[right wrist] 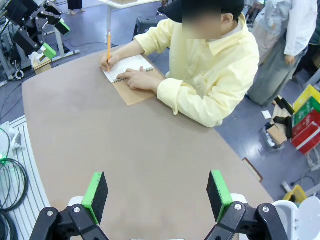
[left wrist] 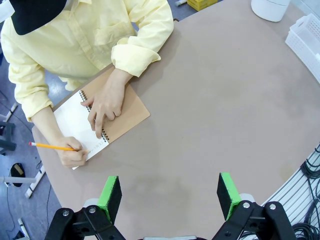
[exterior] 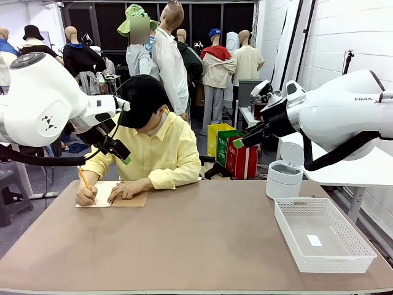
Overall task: Sort the paper based on its condition.
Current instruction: If a person hands you a paper, place it in the Organizing basket , and if it's crumpled, put it in the Trash can.
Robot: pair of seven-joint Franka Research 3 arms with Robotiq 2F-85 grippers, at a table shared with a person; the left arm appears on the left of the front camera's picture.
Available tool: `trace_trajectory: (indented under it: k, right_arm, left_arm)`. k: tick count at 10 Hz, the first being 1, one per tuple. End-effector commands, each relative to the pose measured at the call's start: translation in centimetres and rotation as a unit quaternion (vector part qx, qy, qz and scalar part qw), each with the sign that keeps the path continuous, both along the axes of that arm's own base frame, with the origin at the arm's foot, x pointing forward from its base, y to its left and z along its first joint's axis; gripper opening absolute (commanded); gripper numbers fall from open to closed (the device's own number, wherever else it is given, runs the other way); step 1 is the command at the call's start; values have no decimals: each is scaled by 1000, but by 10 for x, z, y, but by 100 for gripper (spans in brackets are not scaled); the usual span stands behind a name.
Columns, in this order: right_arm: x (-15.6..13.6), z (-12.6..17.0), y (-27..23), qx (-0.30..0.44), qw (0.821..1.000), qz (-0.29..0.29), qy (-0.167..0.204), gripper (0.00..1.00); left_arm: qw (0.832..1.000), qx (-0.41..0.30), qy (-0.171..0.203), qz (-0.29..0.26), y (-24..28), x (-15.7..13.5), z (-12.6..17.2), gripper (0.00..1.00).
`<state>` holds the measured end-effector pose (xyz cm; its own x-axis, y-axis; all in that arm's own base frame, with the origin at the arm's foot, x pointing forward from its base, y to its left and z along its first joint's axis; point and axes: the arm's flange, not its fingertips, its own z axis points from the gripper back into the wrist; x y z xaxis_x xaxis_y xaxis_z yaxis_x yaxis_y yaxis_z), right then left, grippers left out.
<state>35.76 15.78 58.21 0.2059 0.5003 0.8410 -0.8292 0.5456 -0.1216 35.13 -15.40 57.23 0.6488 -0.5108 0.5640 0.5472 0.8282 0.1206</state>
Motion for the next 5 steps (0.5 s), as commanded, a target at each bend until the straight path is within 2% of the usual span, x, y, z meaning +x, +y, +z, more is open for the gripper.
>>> trace_trajectory:
  k: [1, 5]
  right_arm:
    - [-1, 0, 1, -2, 1000, 1, 2, 100]
    - [-1, 0, 1, -2, 1000, 1, 2, 100]
  left_arm:
    - [1000, 1, -1, 0, 1, 0, 0, 100]
    - [1000, 1, -1, 0, 1, 0, 0, 100]
